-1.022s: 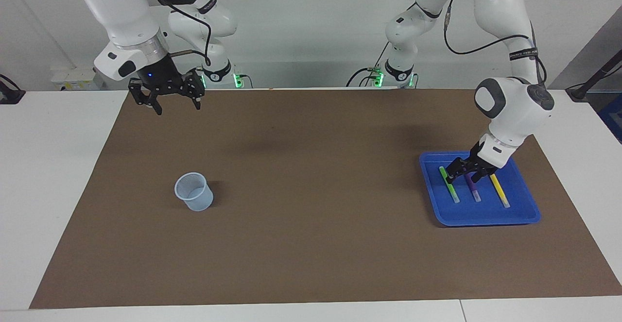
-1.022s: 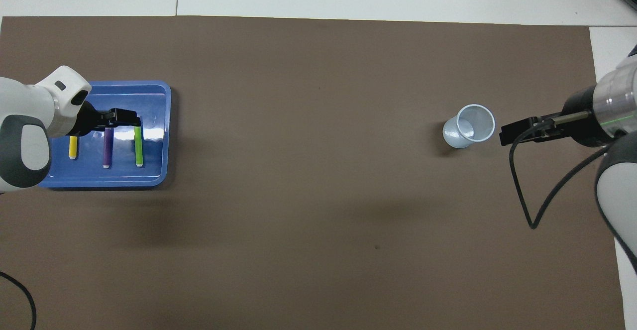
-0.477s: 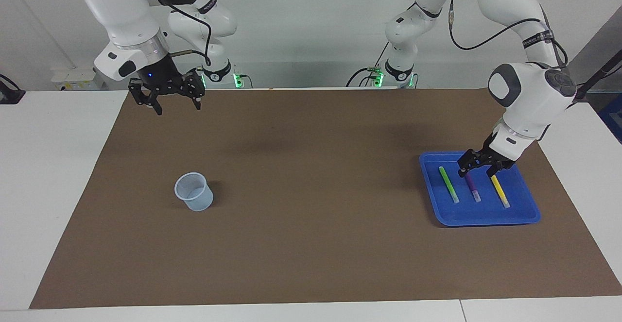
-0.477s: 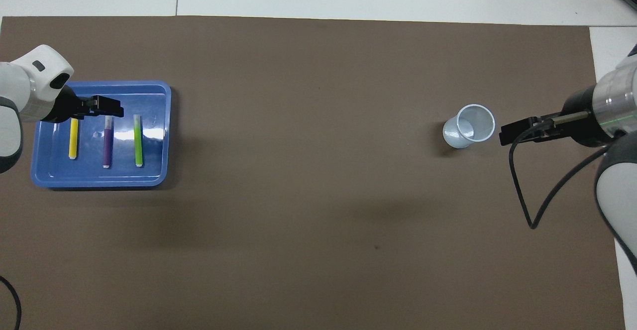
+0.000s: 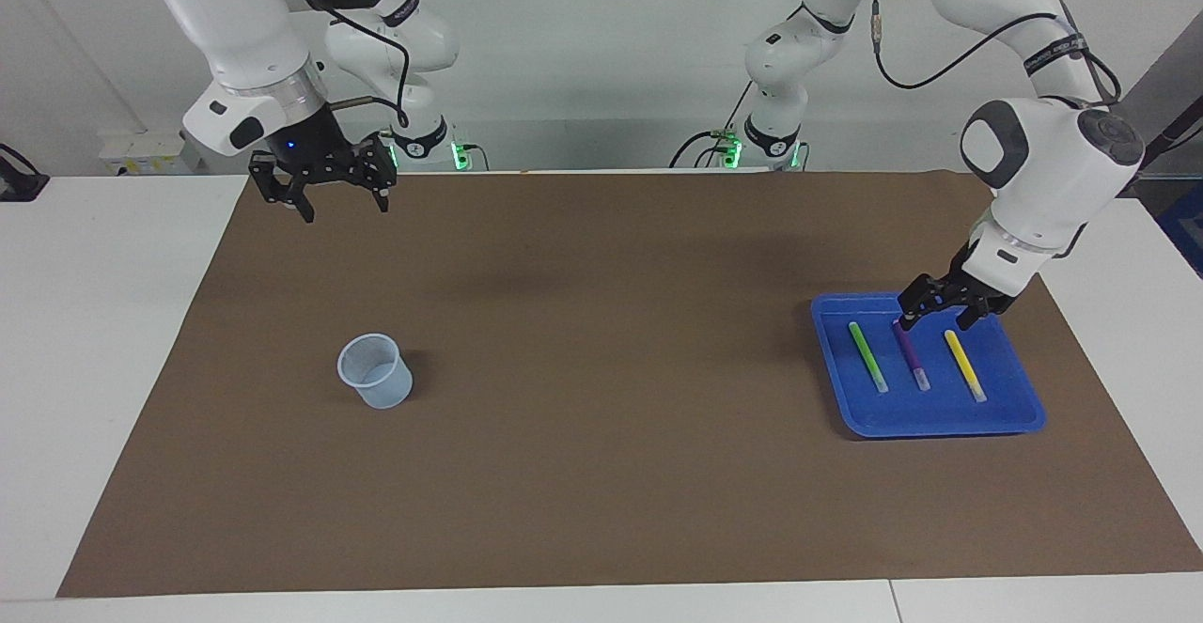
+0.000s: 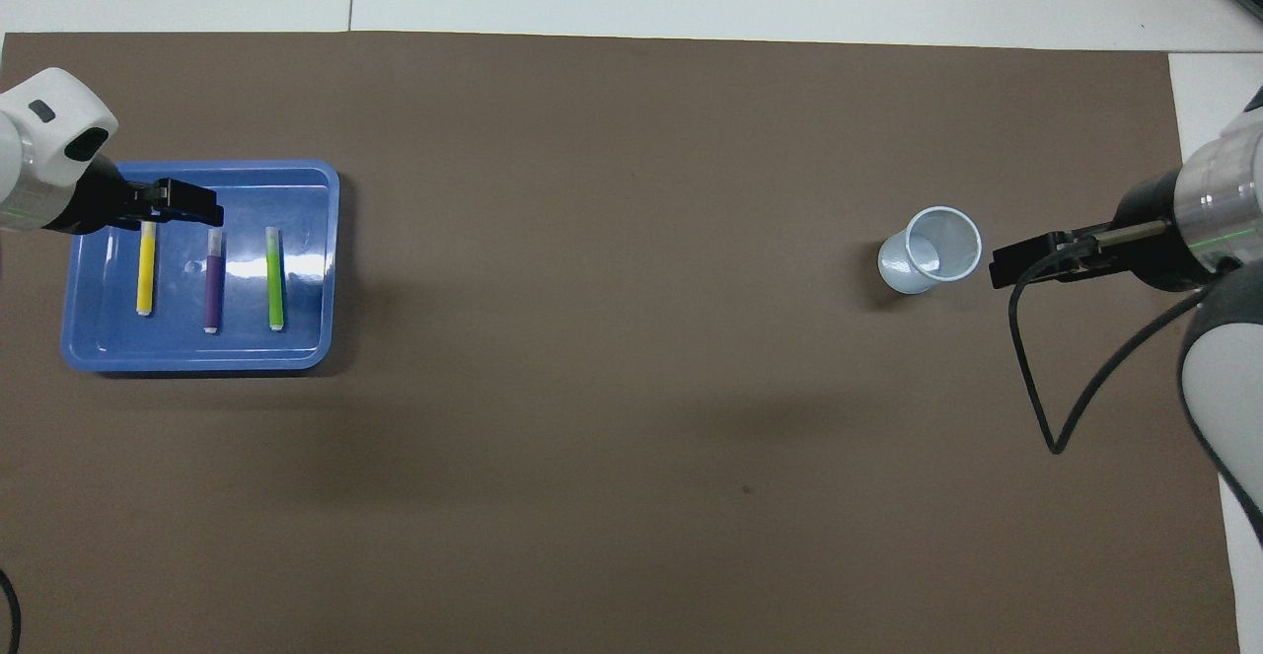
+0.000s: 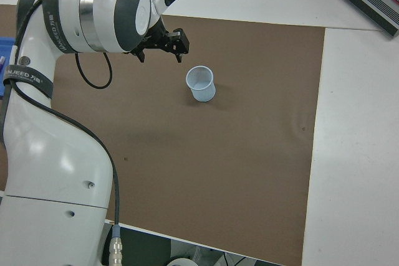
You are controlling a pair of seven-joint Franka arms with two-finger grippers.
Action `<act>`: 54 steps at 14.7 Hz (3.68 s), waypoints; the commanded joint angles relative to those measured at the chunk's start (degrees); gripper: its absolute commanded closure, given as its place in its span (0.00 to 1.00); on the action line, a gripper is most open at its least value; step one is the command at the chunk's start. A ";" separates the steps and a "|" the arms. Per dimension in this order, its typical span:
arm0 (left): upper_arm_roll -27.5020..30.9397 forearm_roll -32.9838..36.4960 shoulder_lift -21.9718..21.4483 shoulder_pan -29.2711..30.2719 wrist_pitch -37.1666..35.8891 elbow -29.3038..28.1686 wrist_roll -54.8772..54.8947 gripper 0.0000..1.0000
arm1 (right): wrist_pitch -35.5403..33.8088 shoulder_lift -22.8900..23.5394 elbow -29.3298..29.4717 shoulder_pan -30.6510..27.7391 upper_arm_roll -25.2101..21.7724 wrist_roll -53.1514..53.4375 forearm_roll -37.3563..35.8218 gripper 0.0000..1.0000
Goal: Right arm passes pens to left for tray arrangement
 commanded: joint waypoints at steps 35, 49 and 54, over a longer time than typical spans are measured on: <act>22.71 0.55 -14.92 -26.56 -21.21 7.68 -0.34 0.00 | 1.30 -0.96 -1.01 0.25 -0.14 0.19 0.36 0.00; 22.08 -1.47 -16.50 -26.65 -21.57 6.98 -0.17 0.00 | 1.30 -0.87 -0.84 0.25 -0.14 0.27 0.27 0.00; 22.08 -1.55 -16.50 -26.73 -21.39 6.89 -0.34 0.00 | 1.30 -0.87 -0.84 0.25 -0.14 0.27 0.27 0.00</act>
